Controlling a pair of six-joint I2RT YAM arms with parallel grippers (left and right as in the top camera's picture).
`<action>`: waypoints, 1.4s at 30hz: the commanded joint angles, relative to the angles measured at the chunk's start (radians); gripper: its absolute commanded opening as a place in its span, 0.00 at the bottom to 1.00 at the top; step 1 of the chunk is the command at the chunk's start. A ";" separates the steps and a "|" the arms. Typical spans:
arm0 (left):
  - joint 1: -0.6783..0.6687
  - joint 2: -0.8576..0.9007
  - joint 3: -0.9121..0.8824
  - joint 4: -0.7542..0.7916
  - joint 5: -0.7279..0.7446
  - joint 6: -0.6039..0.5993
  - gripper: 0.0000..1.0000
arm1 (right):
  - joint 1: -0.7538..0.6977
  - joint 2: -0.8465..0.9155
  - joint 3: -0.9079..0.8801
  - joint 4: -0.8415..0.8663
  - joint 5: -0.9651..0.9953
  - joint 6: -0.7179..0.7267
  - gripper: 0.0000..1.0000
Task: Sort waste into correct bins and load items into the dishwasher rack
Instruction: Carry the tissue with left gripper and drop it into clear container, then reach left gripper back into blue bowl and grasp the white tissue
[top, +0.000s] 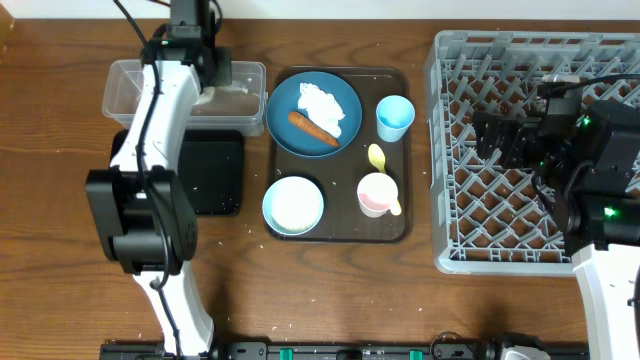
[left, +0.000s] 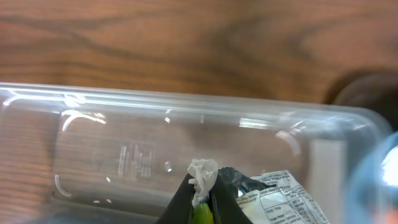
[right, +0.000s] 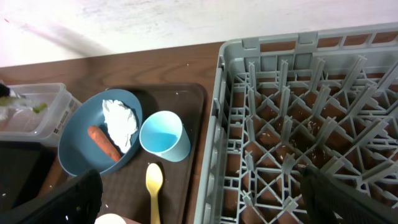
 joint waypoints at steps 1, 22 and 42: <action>0.023 0.028 -0.007 -0.021 0.082 0.090 0.25 | -0.001 0.001 0.023 0.000 -0.001 -0.006 0.99; -0.256 -0.019 0.047 -0.027 0.185 0.203 0.82 | -0.001 0.001 0.023 -0.001 0.000 -0.006 0.99; -0.386 0.251 0.046 0.071 0.145 0.195 0.82 | -0.001 0.001 0.023 -0.021 0.000 -0.006 0.99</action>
